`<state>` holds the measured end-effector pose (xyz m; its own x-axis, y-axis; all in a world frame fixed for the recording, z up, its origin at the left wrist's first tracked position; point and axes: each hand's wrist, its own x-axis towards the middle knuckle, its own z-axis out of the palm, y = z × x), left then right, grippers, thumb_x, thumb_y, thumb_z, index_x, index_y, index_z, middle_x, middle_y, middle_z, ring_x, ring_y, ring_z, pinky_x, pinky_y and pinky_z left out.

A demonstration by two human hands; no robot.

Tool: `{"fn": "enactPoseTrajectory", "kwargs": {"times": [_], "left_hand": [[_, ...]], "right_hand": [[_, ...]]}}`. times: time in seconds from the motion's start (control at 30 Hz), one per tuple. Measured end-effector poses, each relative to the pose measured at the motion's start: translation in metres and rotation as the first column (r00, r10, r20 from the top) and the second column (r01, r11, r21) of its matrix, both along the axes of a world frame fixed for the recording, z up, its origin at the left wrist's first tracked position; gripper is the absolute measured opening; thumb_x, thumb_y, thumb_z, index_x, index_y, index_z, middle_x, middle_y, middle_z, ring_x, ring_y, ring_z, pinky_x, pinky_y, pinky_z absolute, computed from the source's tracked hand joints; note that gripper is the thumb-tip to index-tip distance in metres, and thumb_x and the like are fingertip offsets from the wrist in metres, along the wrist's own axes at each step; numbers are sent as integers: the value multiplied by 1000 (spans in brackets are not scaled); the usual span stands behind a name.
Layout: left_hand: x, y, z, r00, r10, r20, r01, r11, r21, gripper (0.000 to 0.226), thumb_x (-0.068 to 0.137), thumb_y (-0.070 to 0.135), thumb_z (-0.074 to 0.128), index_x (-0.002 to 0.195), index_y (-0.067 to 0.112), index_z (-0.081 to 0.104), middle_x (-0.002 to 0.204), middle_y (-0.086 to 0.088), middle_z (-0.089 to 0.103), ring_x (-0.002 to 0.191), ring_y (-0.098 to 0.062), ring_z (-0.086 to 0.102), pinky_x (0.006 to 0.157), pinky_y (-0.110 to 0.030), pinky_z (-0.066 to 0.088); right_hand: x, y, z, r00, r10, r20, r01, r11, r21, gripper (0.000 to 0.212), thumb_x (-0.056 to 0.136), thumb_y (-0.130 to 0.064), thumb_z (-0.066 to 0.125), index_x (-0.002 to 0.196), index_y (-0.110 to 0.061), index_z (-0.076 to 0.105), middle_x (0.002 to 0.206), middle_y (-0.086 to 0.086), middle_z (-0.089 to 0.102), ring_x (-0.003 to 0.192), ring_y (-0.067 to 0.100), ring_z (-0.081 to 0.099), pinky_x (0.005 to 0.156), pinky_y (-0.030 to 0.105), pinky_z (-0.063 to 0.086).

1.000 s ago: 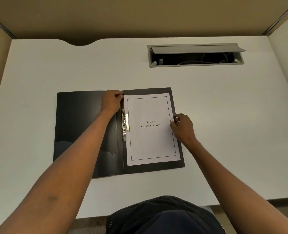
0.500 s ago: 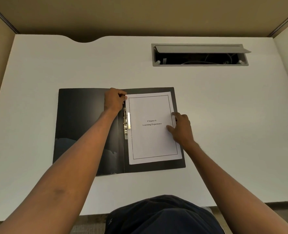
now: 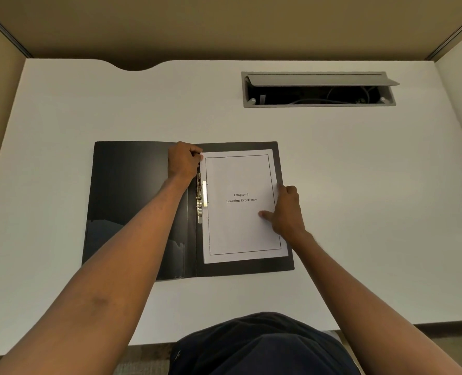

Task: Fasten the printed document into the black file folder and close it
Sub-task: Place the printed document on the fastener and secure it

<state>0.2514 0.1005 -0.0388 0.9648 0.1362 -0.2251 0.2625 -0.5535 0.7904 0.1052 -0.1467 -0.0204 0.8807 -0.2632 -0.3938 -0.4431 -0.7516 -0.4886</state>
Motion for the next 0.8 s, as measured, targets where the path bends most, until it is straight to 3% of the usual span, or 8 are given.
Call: {"fn": "enactPoseTrajectory", "kwargs": {"times": [0.07, 0.2, 0.53, 0.7, 0.8], "left_hand": [[0, 0, 0, 1000, 3, -1, -3, 1000, 6, 20, 92, 3, 73, 112, 2, 78, 103, -15, 78, 82, -29, 76, 69, -28, 61], [-1, 0, 0, 1000, 18, -23, -18, 1000, -6, 19, 93, 3, 73, 111, 3, 78, 102, -14, 77, 84, -30, 76, 75, -36, 65], [-3, 0, 6, 1000, 6, -16, -5, 1000, 8, 20, 93, 4, 73, 113, 3, 78, 102, -14, 77, 82, -29, 76, 74, -37, 65], [-4, 0, 10, 1000, -21, 6, 21, 999, 27, 24, 93, 5, 73, 116, 2, 76, 97, -13, 76, 79, -20, 71, 78, -30, 62], [-8, 3, 14, 1000, -21, -11, 22, 994, 109, 12, 95, 15, 71, 97, 5, 75, 84, -6, 69, 68, -9, 60, 65, -18, 49]], "right_hand": [[-2, 2, -1, 1000, 15, 12, -15, 1000, -11, 91, 79, -18, 87, 152, -9, 34, 144, 13, 40, 137, 30, 40, 111, 36, 41], [-6, 6, -5, 1000, 25, 8, -25, 999, -24, 88, 81, -19, 86, 153, -10, 34, 145, 12, 37, 137, 30, 41, 112, 36, 41], [-8, 9, -8, 1000, 25, 1, -25, 998, -52, 91, 81, -23, 86, 155, -10, 33, 144, 10, 36, 137, 29, 41, 113, 37, 41], [-7, 9, -5, 998, 55, -15, -56, 995, -87, 91, 83, -24, 84, 156, -8, 32, 143, 11, 37, 135, 29, 41, 112, 37, 43], [-4, 11, -1, 996, 85, -40, -89, 988, -125, 90, 84, -25, 83, 155, -6, 32, 144, 12, 36, 135, 29, 40, 111, 38, 44]]}}
